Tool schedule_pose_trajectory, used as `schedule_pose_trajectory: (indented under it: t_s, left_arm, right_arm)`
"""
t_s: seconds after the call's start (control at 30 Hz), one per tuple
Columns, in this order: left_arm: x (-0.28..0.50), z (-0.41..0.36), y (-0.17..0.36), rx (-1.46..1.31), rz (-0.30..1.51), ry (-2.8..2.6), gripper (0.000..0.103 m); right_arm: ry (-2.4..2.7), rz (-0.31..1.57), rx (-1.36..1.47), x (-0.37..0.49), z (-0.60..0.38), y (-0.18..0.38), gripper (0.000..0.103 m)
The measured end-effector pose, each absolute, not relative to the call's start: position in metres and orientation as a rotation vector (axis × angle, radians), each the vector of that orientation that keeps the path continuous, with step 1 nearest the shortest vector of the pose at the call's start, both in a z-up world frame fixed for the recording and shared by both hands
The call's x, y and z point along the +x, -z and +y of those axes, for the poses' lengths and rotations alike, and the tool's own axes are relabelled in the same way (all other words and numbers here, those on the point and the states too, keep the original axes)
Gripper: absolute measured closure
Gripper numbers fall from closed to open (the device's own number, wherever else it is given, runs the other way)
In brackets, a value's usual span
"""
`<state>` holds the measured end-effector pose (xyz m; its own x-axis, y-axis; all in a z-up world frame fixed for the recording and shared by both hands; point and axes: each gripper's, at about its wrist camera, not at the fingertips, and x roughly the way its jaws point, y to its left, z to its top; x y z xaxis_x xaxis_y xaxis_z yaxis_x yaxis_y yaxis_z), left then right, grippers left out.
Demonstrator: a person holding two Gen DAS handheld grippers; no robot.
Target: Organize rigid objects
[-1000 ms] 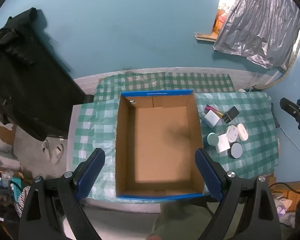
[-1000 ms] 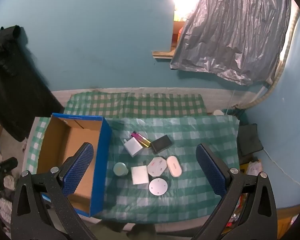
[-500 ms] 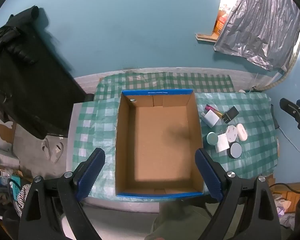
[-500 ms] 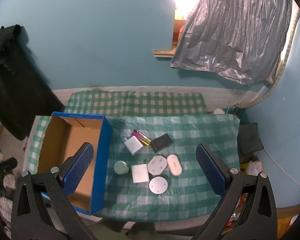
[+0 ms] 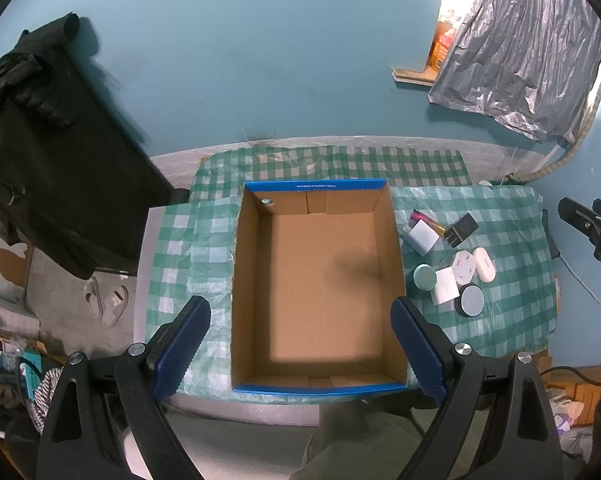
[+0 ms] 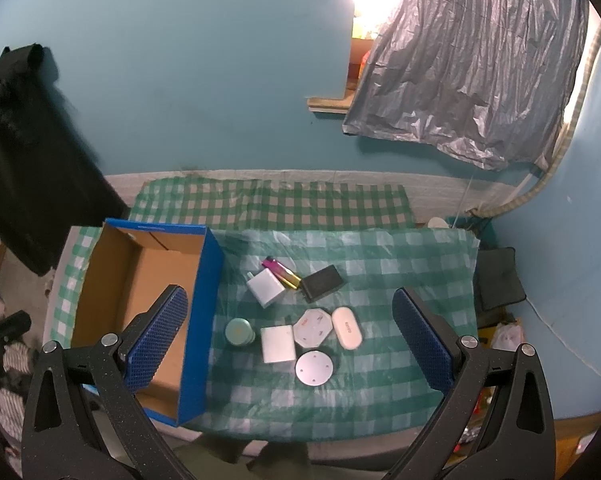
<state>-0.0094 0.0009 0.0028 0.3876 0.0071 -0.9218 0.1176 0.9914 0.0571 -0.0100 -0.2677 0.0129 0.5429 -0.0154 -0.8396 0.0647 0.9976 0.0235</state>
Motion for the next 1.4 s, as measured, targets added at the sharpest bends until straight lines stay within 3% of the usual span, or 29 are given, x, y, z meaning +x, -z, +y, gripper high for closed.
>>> schedule_pose_trajectory:
  t_s: [1.4]
  left_arm:
    - [-0.012, -0.0029, -0.0009, 0.121, 1.179, 0.079, 0.01]
  right_arm:
    - [0.043, 1.011, 0.049, -0.0127, -0.264, -0.0117, 0.002]
